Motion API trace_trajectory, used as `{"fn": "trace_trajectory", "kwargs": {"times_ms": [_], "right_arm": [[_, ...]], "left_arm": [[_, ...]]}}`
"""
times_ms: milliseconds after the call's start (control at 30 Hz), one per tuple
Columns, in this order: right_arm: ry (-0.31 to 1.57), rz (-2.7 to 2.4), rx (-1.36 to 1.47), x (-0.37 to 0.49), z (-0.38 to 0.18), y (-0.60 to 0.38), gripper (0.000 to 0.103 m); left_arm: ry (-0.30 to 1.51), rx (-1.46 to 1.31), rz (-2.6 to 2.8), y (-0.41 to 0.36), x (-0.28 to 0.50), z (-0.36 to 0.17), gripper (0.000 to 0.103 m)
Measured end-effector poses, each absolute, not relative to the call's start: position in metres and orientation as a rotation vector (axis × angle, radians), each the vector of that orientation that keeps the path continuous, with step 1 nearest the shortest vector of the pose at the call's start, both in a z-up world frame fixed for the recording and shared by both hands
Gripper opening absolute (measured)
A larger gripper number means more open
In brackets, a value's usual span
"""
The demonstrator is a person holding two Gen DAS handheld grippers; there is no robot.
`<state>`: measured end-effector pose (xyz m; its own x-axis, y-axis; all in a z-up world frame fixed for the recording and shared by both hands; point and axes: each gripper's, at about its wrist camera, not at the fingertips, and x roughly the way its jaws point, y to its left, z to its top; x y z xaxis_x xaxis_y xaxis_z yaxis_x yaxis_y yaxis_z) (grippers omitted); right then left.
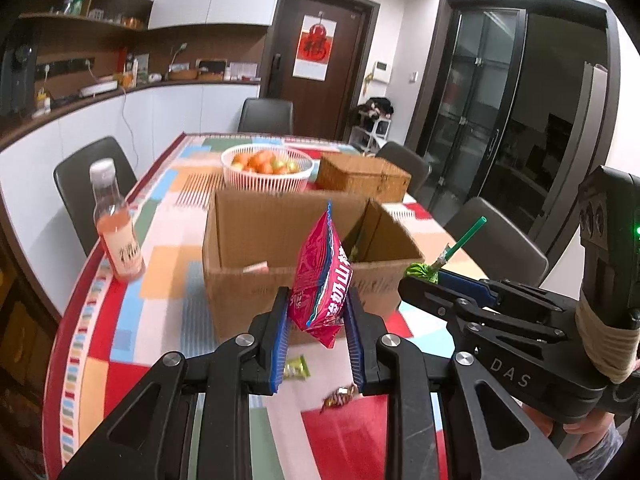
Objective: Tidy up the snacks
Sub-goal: 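Carry the pink bag and lollipop over the box and release them inside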
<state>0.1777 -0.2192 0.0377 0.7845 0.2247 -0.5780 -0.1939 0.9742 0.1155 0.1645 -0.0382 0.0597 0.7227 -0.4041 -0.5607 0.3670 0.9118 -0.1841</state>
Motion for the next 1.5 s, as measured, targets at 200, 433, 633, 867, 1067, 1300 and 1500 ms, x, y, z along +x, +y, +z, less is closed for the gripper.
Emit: {"fn": "trace_trajectory", "kwargs": {"times_ms": [200, 433, 633, 867, 1067, 1300, 1500], "right_arm": [[0.581, 0.208, 0.054, 0.191, 0.059, -0.226, 0.027], [0.561, 0.197, 0.06, 0.213, 0.071, -0.232, 0.027], [0.577, 0.189, 0.07, 0.233, 0.069, -0.236, 0.027], [0.607, 0.189, 0.066, 0.259, 0.057, -0.24, 0.027], [0.627, 0.173, 0.073, 0.279, 0.049, -0.245, 0.027], [0.621, 0.126, 0.123, 0.286, 0.048, -0.255, 0.048], [0.618, 0.134, 0.092, 0.268, 0.048, -0.255, 0.048]], "left_arm": [[0.587, -0.048, -0.431, -0.046, 0.178, 0.08, 0.026], [0.57, -0.028, -0.433, -0.055, 0.199, 0.09, 0.026], [0.605, -0.021, -0.429, -0.061, 0.226, 0.084, 0.026], [0.634, -0.005, -0.415, -0.067, 0.254, 0.074, 0.026], [0.663, 0.002, -0.395, -0.074, 0.278, 0.066, 0.038], [0.68, 0.003, -0.368, -0.072, 0.28, 0.06, 0.049], [0.641, 0.044, -0.386, -0.077, 0.253, 0.066, 0.05]]}}
